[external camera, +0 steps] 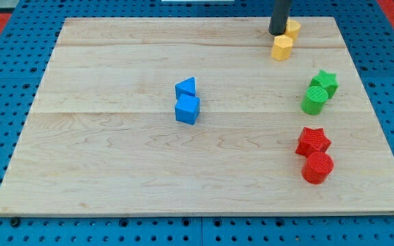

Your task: Slightly move the yellow hexagon below the yellow heart

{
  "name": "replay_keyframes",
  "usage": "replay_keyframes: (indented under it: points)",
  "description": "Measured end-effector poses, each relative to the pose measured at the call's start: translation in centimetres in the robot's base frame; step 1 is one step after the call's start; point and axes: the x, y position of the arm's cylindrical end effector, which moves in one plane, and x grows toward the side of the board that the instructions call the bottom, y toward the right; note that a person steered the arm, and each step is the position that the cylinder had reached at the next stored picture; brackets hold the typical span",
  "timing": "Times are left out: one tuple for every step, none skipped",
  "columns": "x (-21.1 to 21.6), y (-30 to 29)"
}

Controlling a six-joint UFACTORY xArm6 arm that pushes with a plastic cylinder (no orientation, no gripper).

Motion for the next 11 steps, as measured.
replay_keyframes:
  points:
    - [1.7,0.0]
    - [1.5,0.0]
    - [0.2,0.0]
    - [0.1,-0.7]
    - [1.1,-2.2]
    - [3.8,-1.6]
    - [3.9,-1.3]
    - [4.3,0.7]
    - [4.0,0.7]
    - [4.0,0.3]
    - [4.4,0.3]
